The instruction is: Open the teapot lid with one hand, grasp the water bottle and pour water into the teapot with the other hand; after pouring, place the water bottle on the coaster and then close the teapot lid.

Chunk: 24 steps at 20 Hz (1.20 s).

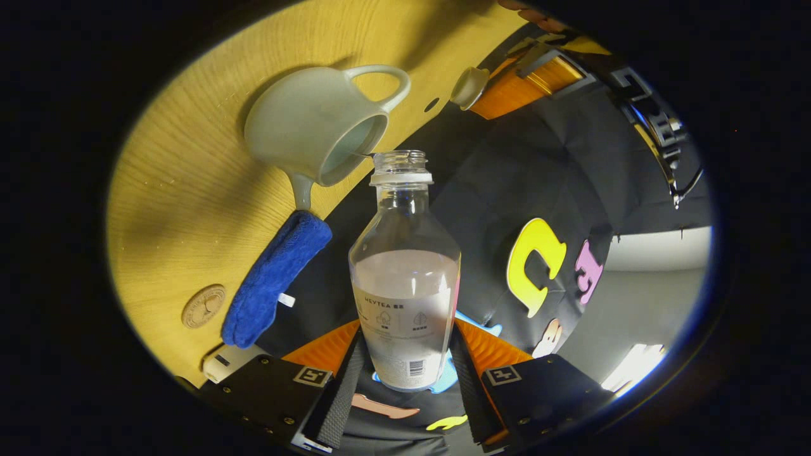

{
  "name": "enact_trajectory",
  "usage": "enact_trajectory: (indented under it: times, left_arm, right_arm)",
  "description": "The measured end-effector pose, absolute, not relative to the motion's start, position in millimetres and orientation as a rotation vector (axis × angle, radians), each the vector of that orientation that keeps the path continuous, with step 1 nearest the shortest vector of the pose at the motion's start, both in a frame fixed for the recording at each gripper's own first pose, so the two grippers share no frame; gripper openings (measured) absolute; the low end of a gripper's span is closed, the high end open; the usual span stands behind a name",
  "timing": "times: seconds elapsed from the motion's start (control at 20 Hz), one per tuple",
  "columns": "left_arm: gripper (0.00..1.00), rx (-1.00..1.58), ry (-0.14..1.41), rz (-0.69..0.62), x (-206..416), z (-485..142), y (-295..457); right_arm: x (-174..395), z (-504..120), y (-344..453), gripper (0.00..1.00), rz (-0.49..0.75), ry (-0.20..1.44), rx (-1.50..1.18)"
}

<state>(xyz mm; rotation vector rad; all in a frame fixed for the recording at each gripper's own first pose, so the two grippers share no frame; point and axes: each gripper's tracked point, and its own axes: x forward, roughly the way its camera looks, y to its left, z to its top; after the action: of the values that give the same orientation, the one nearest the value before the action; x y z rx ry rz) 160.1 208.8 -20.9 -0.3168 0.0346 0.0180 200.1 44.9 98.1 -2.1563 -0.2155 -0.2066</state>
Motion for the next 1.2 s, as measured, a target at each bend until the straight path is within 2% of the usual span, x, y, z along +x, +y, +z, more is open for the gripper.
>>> enact_trajectory:
  times: [0.25, 0.3, 0.4, 0.45, 0.55, 0.7, 0.75, 1.2]
  left_arm:
    - [0.13, -0.313, 0.038, 0.017, 160.4, -20.5, 208.7]
    - [0.17, -0.313, 0.038, 0.017, 160.1, -21.2, 208.5]
    - [0.13, -0.308, 0.042, 0.019, 160.2, -22.1, 207.9]
    - [0.17, -0.307, 0.045, 0.019, 160.1, -21.1, 207.6]
    - [0.17, -0.3, 0.049, 0.018, 160.9, -22.1, 206.5]
    - [0.17, -0.296, 0.047, 0.02, 159.4, -22.3, 205.8]
    - [0.13, -0.294, 0.048, 0.02, 160.3, -21.7, 206.0]
    - [0.17, -0.261, 0.054, 0.026, 161.4, -23.1, 203.5]
  right_arm:
    - [201.2, 67.0, 24.1, 0.73, -0.125, -0.067, -1.847]
    - [200.0, 59.8, 21.2, 0.73, -0.112, -0.048, -1.788]
    - [199.0, 48.1, 14.7, 0.73, -0.091, -0.01, -1.669]
    - [197.7, 42.8, 10.7, 0.73, -0.083, 0.007, -1.6]
    - [199.8, 34.4, 4.9, 0.73, -0.056, 0.04, -1.461]
    - [207.9, 32.4, -4.8, 0.74, -0.043, 0.078, -1.294]
    - [209.5, 31.2, -9.4, 0.74, -0.043, 0.089, -1.236]
    - [227.1, 25.4, -51.7, 0.74, -0.017, 0.155, -0.582]
